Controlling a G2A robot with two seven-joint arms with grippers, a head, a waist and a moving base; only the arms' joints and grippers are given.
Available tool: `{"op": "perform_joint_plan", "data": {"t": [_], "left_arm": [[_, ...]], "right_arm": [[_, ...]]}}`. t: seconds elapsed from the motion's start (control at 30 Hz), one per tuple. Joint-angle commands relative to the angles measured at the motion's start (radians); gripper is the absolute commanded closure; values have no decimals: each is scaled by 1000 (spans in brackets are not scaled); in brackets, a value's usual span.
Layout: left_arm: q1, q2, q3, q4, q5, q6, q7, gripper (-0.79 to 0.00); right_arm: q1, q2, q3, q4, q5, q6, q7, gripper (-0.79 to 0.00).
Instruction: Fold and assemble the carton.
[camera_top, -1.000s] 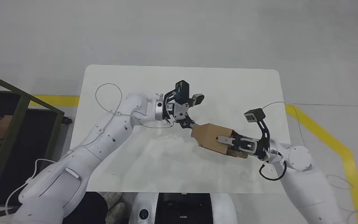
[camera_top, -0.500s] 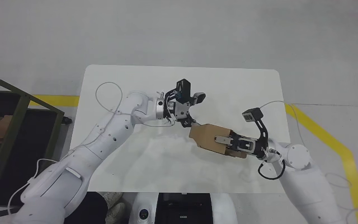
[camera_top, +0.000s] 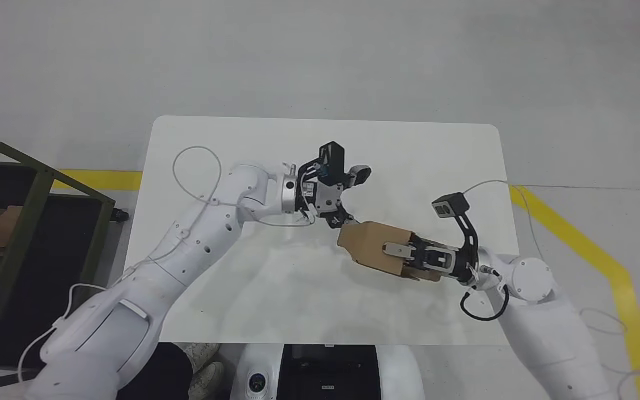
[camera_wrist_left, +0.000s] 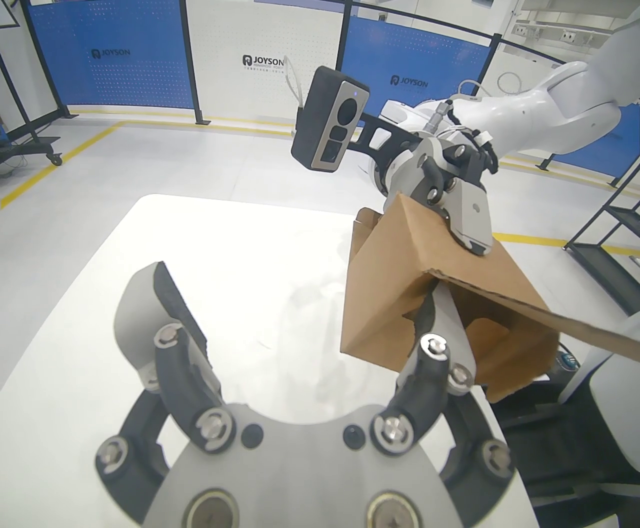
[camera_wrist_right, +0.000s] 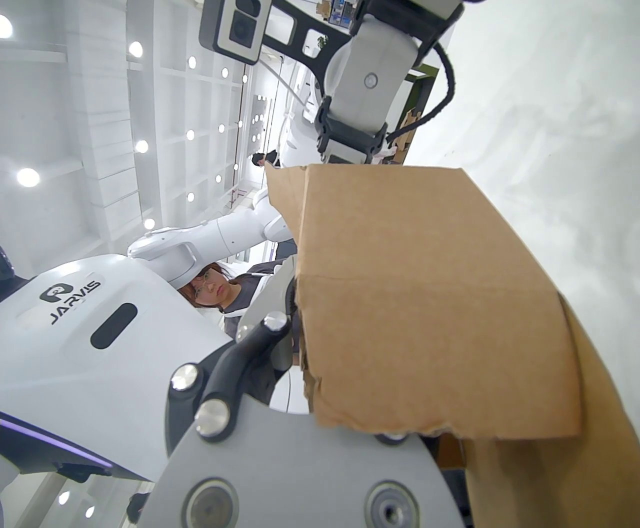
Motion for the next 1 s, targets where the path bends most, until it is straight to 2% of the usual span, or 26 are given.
{"op": "perform_joint_plan", "data": {"t": [0.0, 0.23, 0.4, 0.97], "left_arm": [[1, -1, -3, 0, 6, 0, 2, -785], [6, -4, 0, -4, 6, 0, 4, -785], [7, 6, 3, -9, 17, 0, 23, -785], [84, 98, -54, -55, 63, 0, 244, -785]], "right_arm": [[1, 0, -1, 0, 2, 0, 1, 0], [6, 0, -4, 7, 10, 1, -6, 0], [5, 0, 6, 25, 35, -9, -9, 0], [-7, 2, 42, 62, 103, -19, -33, 0]]}}
